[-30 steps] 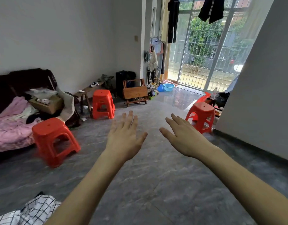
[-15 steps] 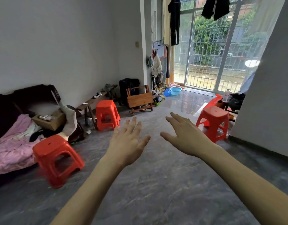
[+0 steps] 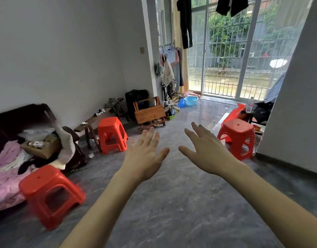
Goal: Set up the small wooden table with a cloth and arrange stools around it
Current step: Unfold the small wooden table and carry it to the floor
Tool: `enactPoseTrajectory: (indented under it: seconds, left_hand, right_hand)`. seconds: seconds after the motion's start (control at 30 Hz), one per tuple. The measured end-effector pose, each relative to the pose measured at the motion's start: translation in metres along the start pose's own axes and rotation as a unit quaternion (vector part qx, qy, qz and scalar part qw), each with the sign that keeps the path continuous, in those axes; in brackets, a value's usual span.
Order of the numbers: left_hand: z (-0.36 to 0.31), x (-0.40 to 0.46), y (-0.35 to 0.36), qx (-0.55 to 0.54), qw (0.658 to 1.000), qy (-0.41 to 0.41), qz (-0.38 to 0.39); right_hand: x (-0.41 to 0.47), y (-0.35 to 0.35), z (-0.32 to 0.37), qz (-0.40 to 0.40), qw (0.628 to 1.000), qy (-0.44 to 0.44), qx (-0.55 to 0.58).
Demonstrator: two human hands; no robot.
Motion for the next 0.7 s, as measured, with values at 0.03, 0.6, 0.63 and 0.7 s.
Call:
enactPoseTrajectory:
  seconds: [0.03,0.6,0.63,0.7]
  left_hand:
    - [0.001,0.009,0.001,0.0,1.0,0.001,0.0]
    - [0.164,0.19,0.012,-0.02,0.999,-0.039,-0.007]
    - [0.178,0.202,0.01,-0.017,0.999,-0.043,-0.01]
    - [0.206,0.225,0.005,-0.009,0.998,-0.05,-0.022]
  right_hand:
    - [0.009,0.002,-0.005,0.0,1.0,0.003,-0.004]
    - [0.261,0.063,0.06,0.031,0.999,-0.023,-0.029]
    - [0.279,0.067,0.07,0.035,0.998,-0.028,-0.032]
    - [0.311,0.075,0.085,0.037,0.998,-0.033,-0.037]
Point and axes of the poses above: each hand's wrist, its own x-axis towards the middle knuckle, its own y-axis out of the palm, z = x × y, the point moved 8 cm from there along x, towards the middle knuckle, and after that the axes turned 1 degree about x, right-handed, at the moved point
